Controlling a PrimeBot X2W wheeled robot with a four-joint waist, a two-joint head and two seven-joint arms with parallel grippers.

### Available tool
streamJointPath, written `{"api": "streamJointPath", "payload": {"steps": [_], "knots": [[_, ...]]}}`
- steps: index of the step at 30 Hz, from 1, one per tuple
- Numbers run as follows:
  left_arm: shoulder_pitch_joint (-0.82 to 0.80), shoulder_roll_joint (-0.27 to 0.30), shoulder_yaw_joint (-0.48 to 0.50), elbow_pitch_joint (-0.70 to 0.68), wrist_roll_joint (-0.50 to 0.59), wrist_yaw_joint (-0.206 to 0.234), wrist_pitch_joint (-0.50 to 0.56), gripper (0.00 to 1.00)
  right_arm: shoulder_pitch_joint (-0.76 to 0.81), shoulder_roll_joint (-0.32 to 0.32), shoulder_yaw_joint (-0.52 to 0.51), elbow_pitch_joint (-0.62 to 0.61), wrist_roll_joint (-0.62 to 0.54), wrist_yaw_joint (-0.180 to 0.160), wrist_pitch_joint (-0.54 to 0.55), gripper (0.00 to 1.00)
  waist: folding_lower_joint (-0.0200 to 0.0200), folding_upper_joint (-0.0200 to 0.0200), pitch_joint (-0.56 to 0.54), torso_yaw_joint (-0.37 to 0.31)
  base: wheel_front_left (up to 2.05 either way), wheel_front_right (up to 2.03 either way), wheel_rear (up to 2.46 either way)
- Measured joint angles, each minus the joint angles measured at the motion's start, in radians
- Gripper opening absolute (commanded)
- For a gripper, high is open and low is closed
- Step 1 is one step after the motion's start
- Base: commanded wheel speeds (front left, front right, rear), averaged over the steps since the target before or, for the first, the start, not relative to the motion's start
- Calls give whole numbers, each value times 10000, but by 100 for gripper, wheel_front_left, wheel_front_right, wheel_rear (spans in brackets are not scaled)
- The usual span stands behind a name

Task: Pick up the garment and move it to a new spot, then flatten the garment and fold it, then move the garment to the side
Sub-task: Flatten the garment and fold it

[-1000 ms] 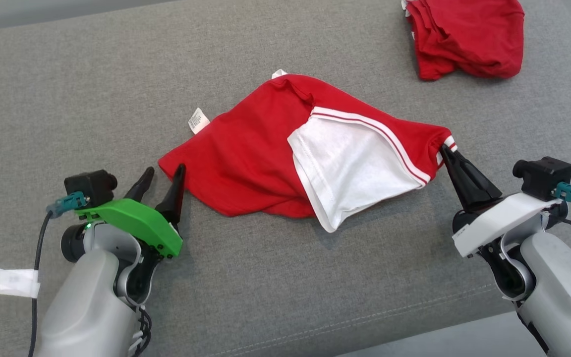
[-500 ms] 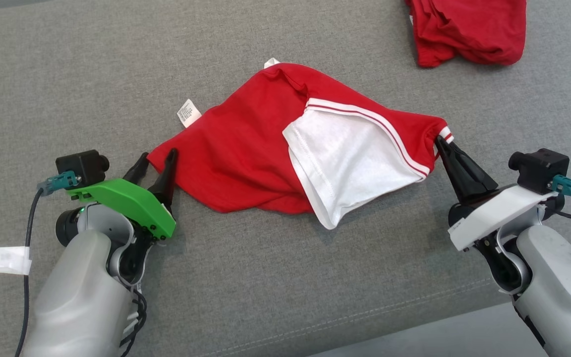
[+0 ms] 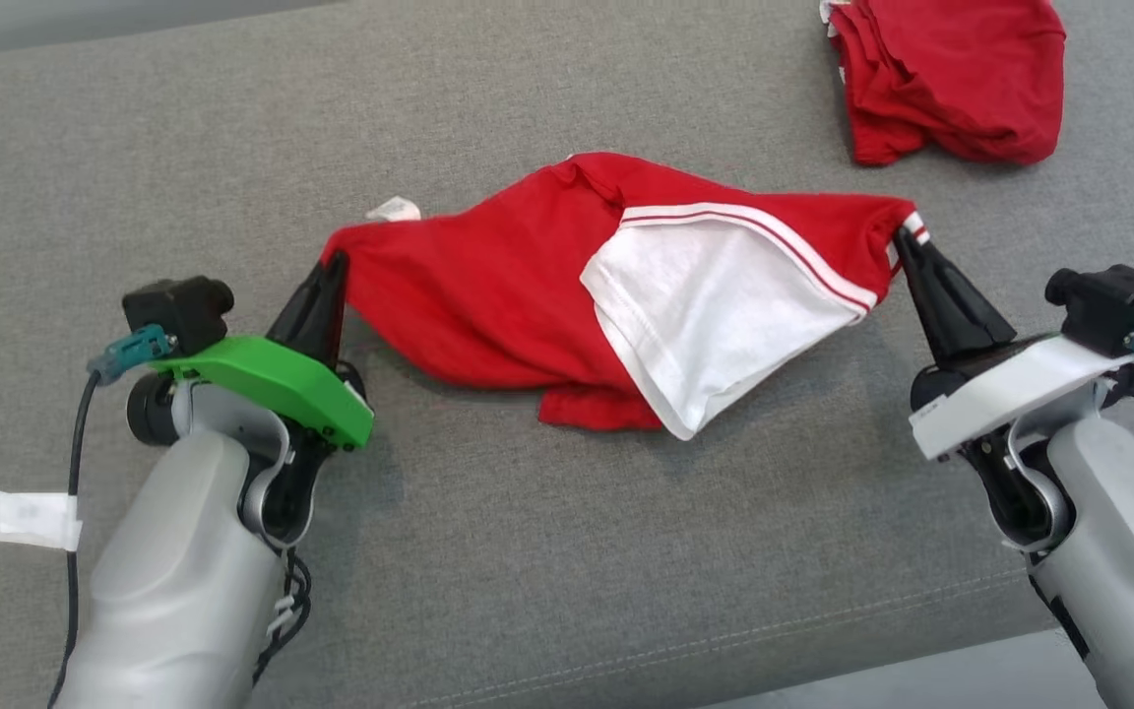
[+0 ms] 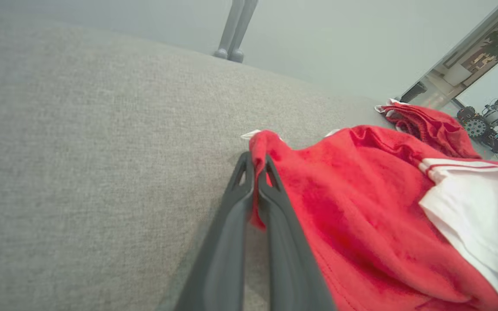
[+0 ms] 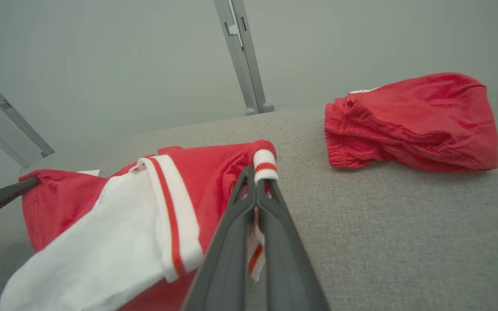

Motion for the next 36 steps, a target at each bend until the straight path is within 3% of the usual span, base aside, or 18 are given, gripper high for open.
{"api": "streamJointPath", "payload": {"steps": [4,14,18,23,28,33,36], "knots": [[-471,40,38,-669,259,-44,-832,0,-282,167,-635,-508,6,0,0,0,0,0,-285,171,0,0,0],[-334,491,127,-2604,301,-75,-920,0,-332,518,-2065,-1822,1269,0,-31,0,0,0,-986,596,0,0,0],[576,692,-477,-3223,23,-75,-913,0,155,385,-1791,-2322,1969,0,-31,0,0,0,-1109,803,0,0,0],[2117,1106,-1087,-3338,-500,-75,-447,0,1490,-424,-713,-2263,2428,0,21,0,0,0,-1130,1022,0,0,0],[2924,1643,-1175,-3848,-1193,-75,123,0,2242,-1007,-364,-2243,2844,0,426,0,0,0,-964,1083,0,0,0],[2894,2454,-1264,-4282,-1356,-75,694,0,1890,-1022,-282,-2280,3196,0,414,0,0,0,-678,1035,0,0,0],[1877,2880,-1519,-4422,-1358,-77,1432,0,788,-750,-153,-2316,3664,0,623,0,0,-1,-434,979,0,0,0]]}}
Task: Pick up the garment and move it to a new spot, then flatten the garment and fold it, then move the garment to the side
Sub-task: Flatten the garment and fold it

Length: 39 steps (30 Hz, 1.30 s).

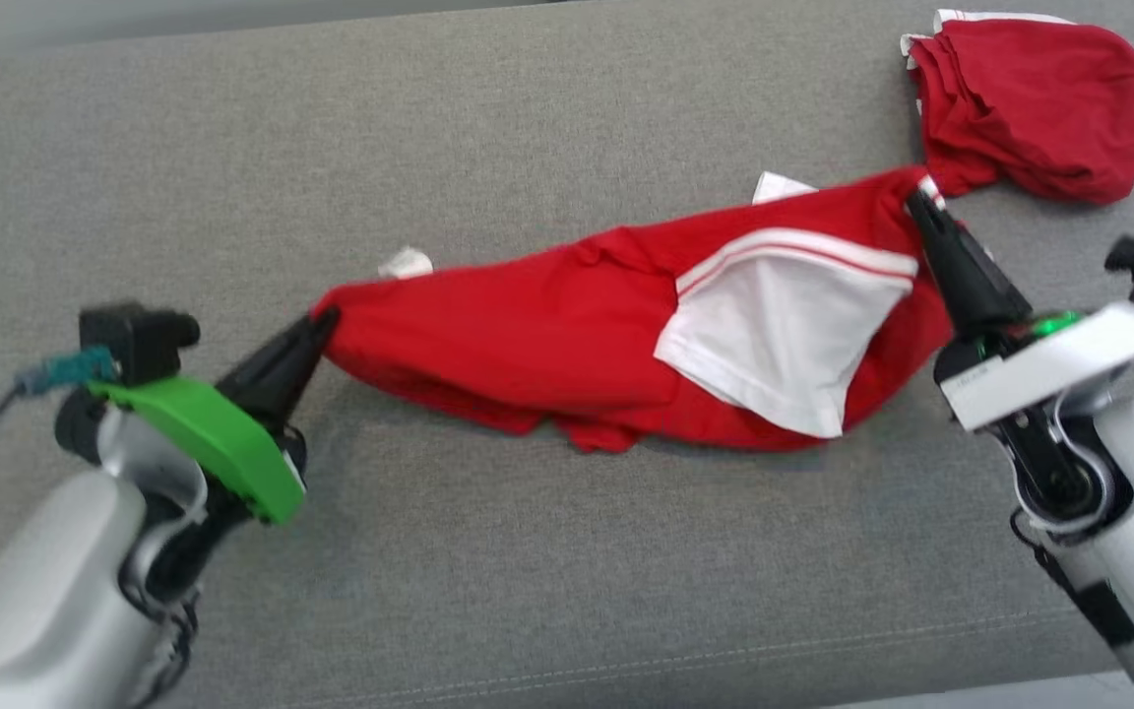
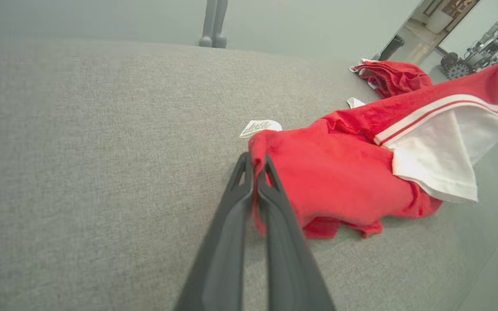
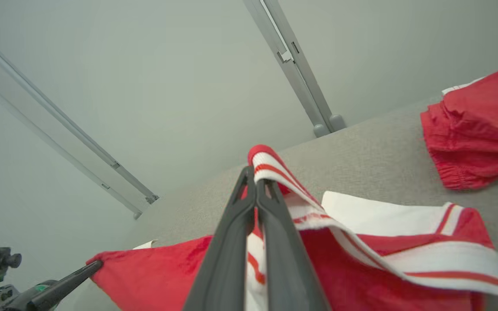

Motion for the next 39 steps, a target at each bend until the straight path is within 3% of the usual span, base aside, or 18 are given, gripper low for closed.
{"api": "streamJointPath", "payload": {"steps": [6,11,16,20,26,35,39], "knots": [[-3390,1158,0,439,405,-10,1724,0,-3252,453,38,704,535,-2,1016,0,0,0,664,-155,0,0,0],[-6128,1164,1120,602,272,-10,1921,0,-6096,955,-922,1285,779,-15,1220,0,1,0,1298,-351,0,0,0],[-8728,830,1956,167,311,-10,769,0,-8840,1095,-2316,1179,1124,-12,109,0,1,0,2086,-487,0,0,0],[-8104,385,1116,382,90,-10,430,0,-8322,769,-1283,2065,663,-12,159,0,2,1,2353,-382,0,0,0],[-5257,267,50,1011,-249,-15,-54,0,-5544,928,575,2974,640,-12,405,0,2,0,2186,-89,0,0,0],[-2160,253,372,1413,-784,-13,-2008,0,-3415,861,1070,3166,1337,-12,-268,0,0,0,1532,32,0,0,0],[-1155,259,284,1758,-754,-13,-2297,0,-2764,731,1244,3185,1618,-12,-316,0,0,0,1136,40,0,0,0]]}}
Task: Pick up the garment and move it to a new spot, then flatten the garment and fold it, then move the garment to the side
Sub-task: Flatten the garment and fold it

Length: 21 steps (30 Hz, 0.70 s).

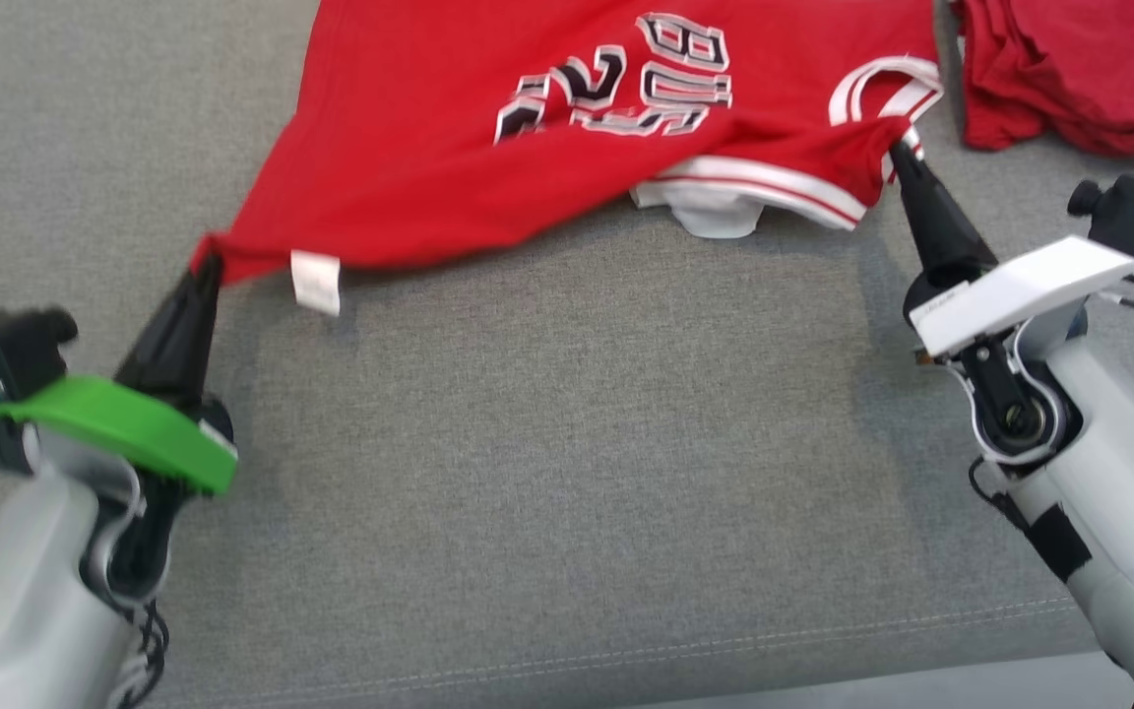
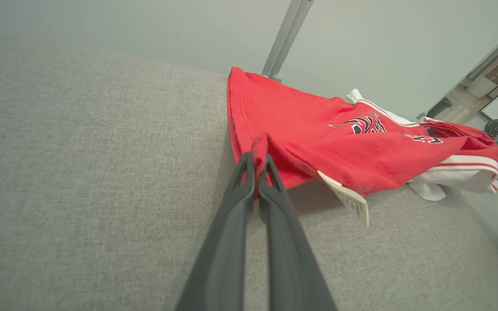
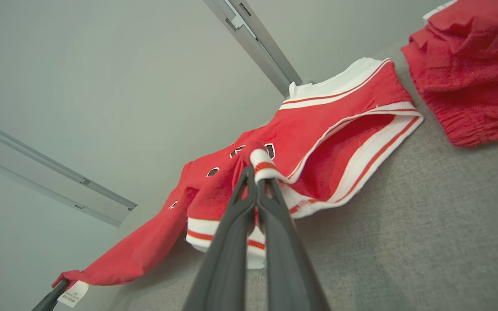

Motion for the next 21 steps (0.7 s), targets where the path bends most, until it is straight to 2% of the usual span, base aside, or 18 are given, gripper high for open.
{"api": "streamJointPath", "payload": {"steps": [9,15,21], "knots": [[1274,-77,-77,134,54,0,0,0,963,-414,182,-731,1160,0,-19,0,0,0,-939,65,0,0,0],[1946,-86,136,-171,56,0,-10,0,1428,-1011,169,-1421,1808,0,-21,0,0,0,-1583,173,0,0,0],[2414,-151,236,-362,58,8,-12,0,2046,-1371,594,-1289,2134,0,489,0,0,0,-2055,271,0,0,0]]}}
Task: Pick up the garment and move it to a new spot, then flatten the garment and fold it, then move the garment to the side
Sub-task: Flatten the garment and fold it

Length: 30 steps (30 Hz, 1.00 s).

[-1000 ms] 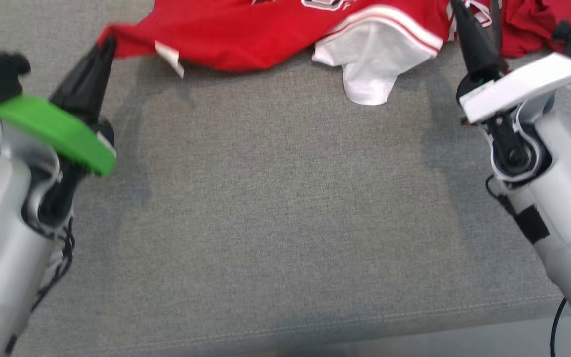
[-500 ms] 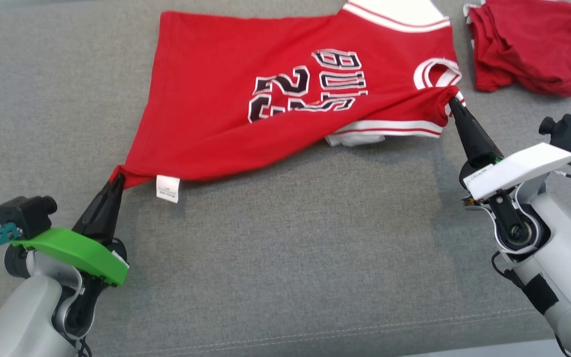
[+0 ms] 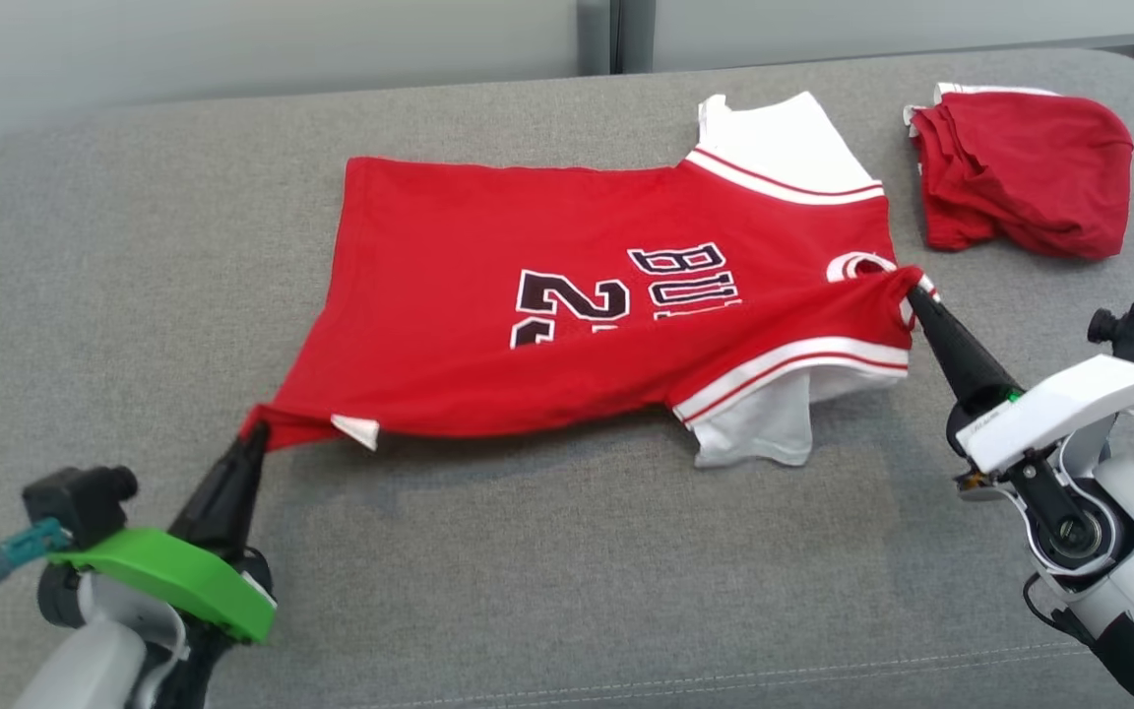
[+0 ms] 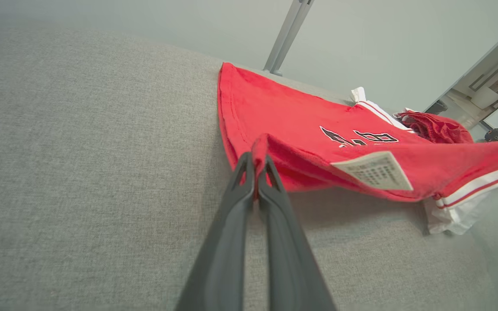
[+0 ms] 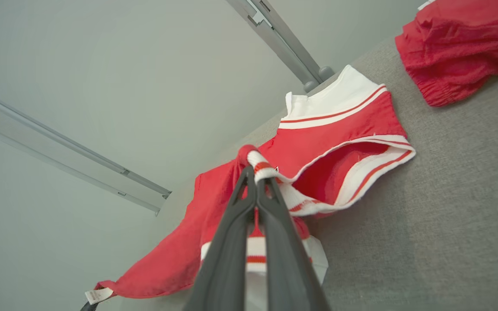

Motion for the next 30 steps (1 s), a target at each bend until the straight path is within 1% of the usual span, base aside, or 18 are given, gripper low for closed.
{"api": "streamJointPath", "payload": {"steps": [4,6,10,13,14,15,16,17,18,19,24,30], "knots": [[140,-180,-360,194,485,4,0,0,2,-207,414,516,-389,0,157,0,0,0,-76,-5,0,0,0],[140,-224,-527,305,665,23,0,0,-26,-209,562,715,-604,0,157,0,0,0,-41,-22,0,0,0],[142,-245,-771,796,1104,219,0,0,-247,-75,926,1041,-1179,0,136,0,0,0,93,-83,0,0,0],[142,-341,-834,972,1135,242,0,0,-545,-61,982,1352,-1628,0,-94,0,0,0,217,-125,0,0,0],[141,-405,-836,1020,1143,244,0,0,-654,-61,986,1488,-1814,0,-199,2,0,0,259,-134,0,0,0],[134,-485,-844,1087,1145,244,-2,15,-745,-58,986,1609,-1981,0,-299,11,0,0,298,-140,0,0,0],[132,-571,-859,1174,1158,244,0,35,-824,-48,993,1720,-2121,0,-382,27,0,0,332,-145,0,0,0],[131,-627,-880,1221,1185,244,0,49,-898,-29,1009,1835,-2265,0,-445,47,0,0,355,-148,0,0,0],[126,-656,-899,1256,1237,245,-2,93,-946,-4,1009,1912,-2383,0,-491,95,0,0,372,-148,0,0,0],[113,-663,-922,1317,1283,245,-2,100,-972,36,1016,1960,-2429,0,-495,100,0,0,386,-148,0,0,0],[88,-717,-803,1476,1325,247,0,100,-1147,395,1141,1977,-2575,0,-665,100,0,0,414,-144,0,0,0],[-185,-832,-107,1074,1636,353,-2,100,-1198,380,880,1921,-2721,0,-763,100,0,0,288,-132,0,0,0]]}}
